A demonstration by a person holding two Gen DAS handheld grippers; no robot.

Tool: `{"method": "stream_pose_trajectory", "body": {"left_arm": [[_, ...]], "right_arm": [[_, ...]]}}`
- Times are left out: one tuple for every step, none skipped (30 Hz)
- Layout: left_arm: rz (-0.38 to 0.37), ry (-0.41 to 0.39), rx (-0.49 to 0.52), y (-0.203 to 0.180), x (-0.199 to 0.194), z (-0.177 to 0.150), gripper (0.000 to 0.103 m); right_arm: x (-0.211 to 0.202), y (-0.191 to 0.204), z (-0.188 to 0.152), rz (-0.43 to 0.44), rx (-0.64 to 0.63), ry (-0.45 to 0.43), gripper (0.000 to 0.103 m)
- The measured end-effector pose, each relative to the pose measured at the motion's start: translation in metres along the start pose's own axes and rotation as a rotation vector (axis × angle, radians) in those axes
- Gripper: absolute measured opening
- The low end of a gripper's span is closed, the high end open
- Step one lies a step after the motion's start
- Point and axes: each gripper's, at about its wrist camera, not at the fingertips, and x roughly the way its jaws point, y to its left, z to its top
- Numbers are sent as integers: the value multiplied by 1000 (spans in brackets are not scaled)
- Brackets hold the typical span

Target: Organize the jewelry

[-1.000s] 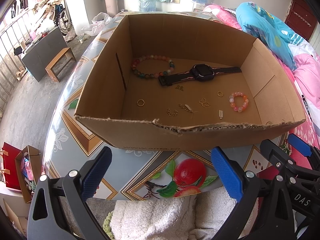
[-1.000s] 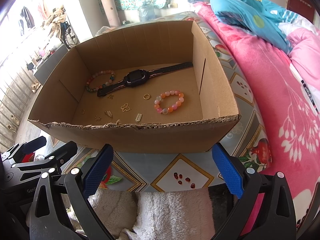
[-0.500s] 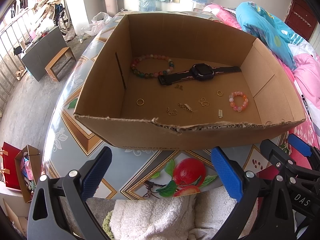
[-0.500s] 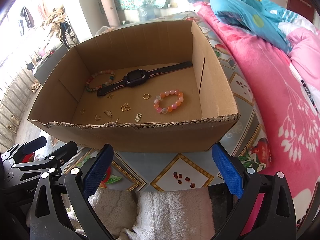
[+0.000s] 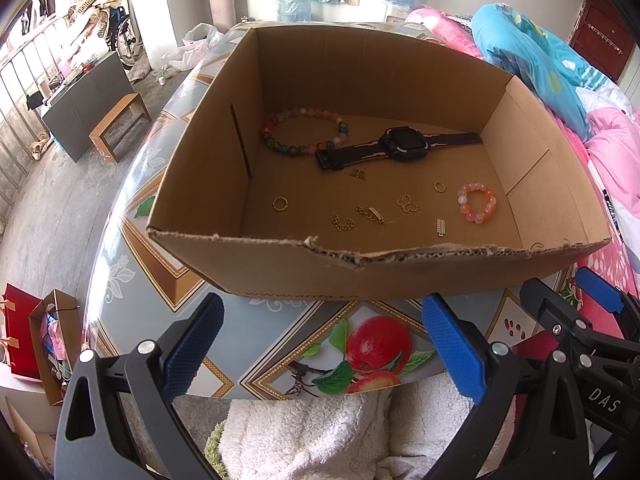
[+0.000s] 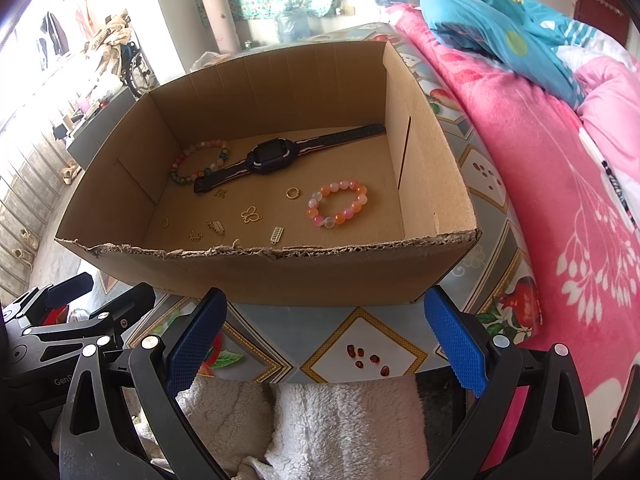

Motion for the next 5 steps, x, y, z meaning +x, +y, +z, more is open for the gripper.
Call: {"method": "stream_pose_trajectory", "body": {"left_arm": [[0, 0, 0, 0, 0, 0, 97], [0, -1, 0, 0, 0, 0, 97], [-1, 0, -1, 0, 0, 0, 97], [-1, 0, -1, 0, 0, 0, 97], [-2, 0, -1, -1, 1, 0, 97]], "right_arm": [[0, -1, 0, 0, -1, 0, 95], [0, 0, 0, -1, -1, 0, 95], [0, 0, 0, -2, -1, 0, 95], [0, 0, 0, -2, -1, 0, 95], [0, 0, 0, -2, -1, 0, 95]]}}
